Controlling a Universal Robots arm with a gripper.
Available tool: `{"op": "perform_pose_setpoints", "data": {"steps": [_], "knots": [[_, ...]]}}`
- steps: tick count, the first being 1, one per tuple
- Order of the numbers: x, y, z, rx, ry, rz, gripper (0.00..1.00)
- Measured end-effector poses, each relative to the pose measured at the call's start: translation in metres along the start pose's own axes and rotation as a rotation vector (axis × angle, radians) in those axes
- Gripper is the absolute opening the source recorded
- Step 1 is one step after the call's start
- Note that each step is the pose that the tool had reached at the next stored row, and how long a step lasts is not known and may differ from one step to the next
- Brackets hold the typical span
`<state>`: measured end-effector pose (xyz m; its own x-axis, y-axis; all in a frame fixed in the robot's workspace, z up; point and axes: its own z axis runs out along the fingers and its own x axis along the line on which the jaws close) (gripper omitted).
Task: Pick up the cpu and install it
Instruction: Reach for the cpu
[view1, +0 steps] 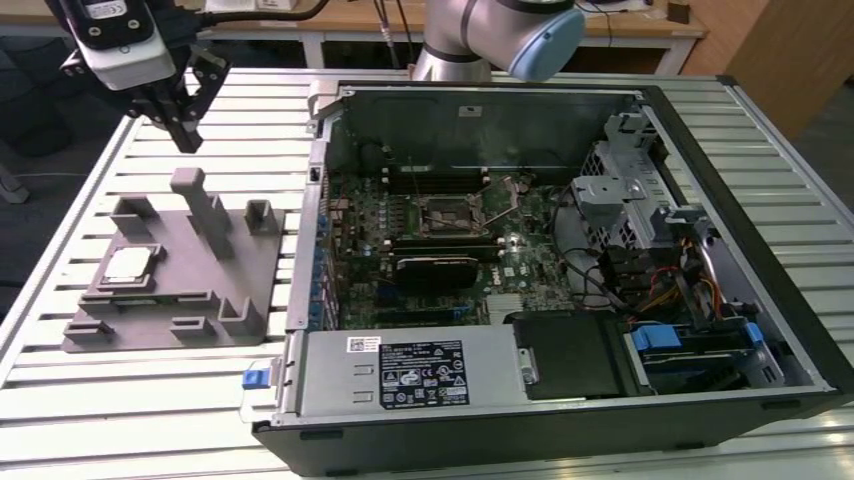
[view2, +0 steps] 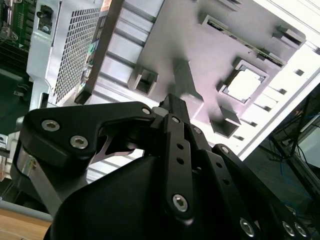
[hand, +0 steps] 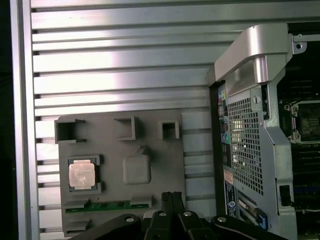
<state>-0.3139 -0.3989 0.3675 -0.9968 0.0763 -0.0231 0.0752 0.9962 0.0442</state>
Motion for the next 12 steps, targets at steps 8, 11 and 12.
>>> {"op": "perform_pose_setpoints", "data": {"steps": [8,11,12], "knots": [[0.0136,-0.0011,0.0008,-0.0001,0.0,0.0,0.11],[0.0199,-0.0016,0.0011,0.0,0.0,0.0,0.11],[0.0221,-0.0017,0.0012,0.0,0.0,0.0,0.11]]}}
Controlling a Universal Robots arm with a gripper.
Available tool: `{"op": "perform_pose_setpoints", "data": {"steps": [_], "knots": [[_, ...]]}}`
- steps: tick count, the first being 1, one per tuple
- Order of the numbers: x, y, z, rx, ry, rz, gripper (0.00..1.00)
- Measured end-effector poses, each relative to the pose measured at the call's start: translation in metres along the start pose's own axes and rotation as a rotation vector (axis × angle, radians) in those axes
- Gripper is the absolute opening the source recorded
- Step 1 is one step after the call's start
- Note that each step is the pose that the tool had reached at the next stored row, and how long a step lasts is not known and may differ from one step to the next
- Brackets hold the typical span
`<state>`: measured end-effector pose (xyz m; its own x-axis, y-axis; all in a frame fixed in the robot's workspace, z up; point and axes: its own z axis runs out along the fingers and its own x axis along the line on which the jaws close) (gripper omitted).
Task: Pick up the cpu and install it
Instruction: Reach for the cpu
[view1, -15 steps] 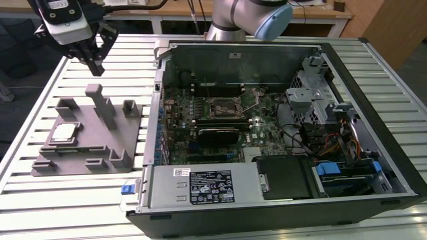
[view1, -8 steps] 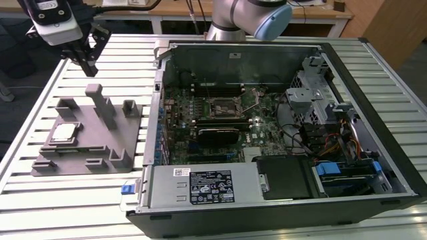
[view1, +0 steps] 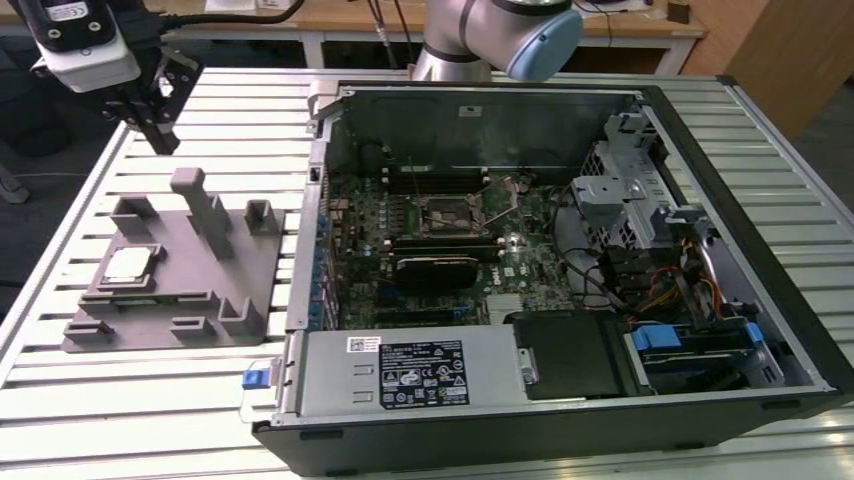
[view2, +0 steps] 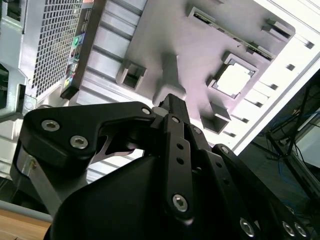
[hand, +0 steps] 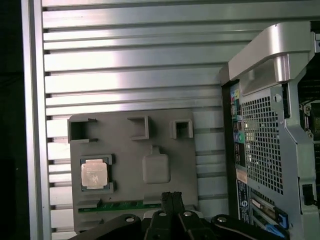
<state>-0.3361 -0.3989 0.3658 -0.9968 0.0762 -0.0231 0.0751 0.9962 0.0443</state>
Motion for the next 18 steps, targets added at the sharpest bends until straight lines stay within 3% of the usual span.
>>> {"op": "perform_pose_setpoints", "data": {"steps": [18], "knots": [[0.0324,-0.0031,0.0032,0.0003,0.002,0.0,0.11]]}}
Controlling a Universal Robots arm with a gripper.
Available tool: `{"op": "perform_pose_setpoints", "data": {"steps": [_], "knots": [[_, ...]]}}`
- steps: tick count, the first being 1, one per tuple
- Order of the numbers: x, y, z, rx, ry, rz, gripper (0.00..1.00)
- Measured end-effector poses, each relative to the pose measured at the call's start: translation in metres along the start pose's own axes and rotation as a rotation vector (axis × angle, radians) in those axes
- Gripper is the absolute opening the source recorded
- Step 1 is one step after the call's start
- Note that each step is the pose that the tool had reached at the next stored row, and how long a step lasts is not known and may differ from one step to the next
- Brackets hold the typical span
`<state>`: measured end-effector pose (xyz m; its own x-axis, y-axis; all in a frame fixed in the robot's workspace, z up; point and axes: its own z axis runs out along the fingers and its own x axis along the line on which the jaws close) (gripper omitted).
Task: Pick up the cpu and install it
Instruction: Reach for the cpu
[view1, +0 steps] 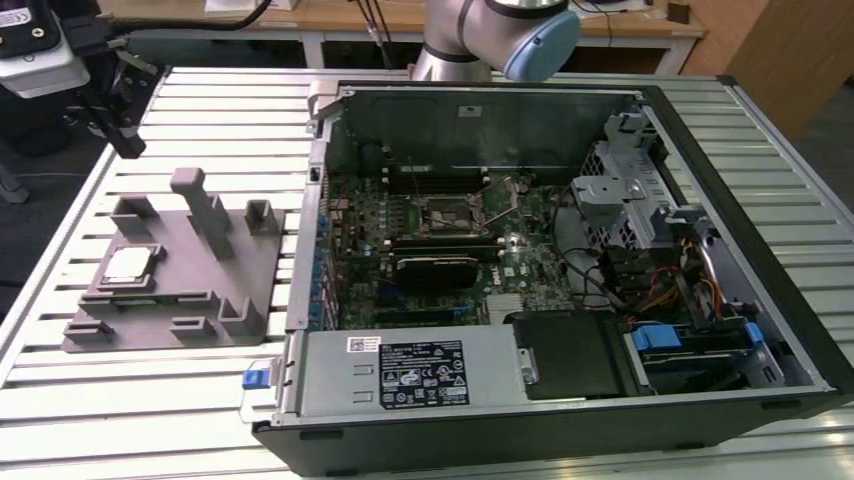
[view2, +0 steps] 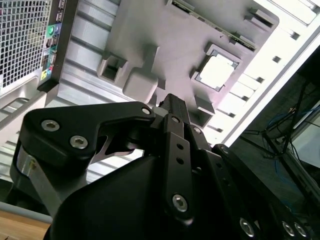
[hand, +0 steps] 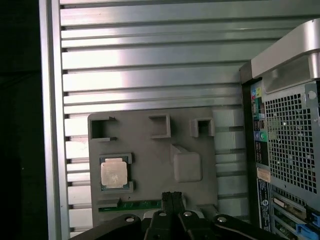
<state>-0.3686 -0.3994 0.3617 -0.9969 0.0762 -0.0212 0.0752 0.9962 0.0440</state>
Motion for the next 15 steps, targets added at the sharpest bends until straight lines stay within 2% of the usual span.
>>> {"op": "perform_pose_setpoints", "data": {"steps": [15], "knots": [[0.0224,-0.0019,0.0036,0.0001,0.0032,0.0,0.11]]}}
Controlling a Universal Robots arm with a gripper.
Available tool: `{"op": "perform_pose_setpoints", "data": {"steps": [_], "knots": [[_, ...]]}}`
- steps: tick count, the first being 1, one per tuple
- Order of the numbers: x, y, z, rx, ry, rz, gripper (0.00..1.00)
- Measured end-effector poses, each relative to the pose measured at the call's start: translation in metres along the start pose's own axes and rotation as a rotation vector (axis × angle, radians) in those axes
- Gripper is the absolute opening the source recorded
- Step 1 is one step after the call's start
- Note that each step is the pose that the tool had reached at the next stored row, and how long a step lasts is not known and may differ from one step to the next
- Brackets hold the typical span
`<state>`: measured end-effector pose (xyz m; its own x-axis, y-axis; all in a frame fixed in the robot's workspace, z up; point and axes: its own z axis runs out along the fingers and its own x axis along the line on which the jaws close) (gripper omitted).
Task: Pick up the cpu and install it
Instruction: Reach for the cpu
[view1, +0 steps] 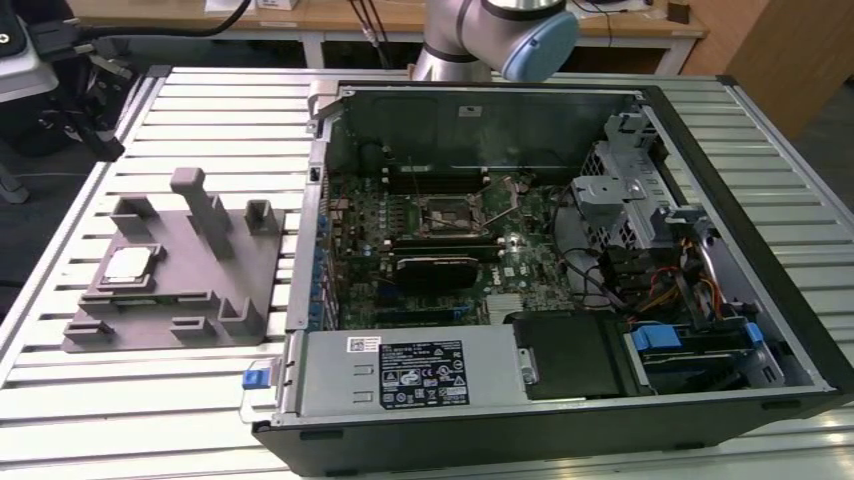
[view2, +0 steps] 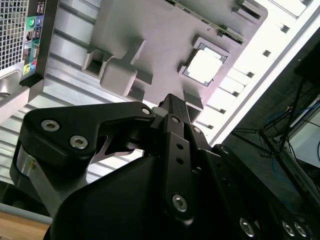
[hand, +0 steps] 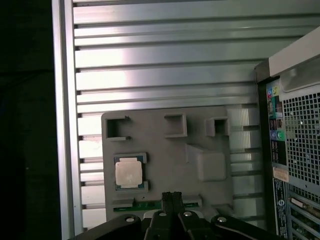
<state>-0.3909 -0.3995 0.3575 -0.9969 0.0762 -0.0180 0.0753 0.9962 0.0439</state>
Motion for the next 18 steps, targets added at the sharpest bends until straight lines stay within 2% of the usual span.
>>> {"op": "perform_pose_setpoints", "data": {"steps": [6,7,18], "knots": [[0.0129,-0.0015,0.0014,0.0001,0.0011,0.0,0.11],[0.0169,-0.0021,0.0018,0.0001,0.0013,0.0,0.11],[0.0352,-0.0065,0.0041,0.0001,0.0017,0.0,0.11]]}}
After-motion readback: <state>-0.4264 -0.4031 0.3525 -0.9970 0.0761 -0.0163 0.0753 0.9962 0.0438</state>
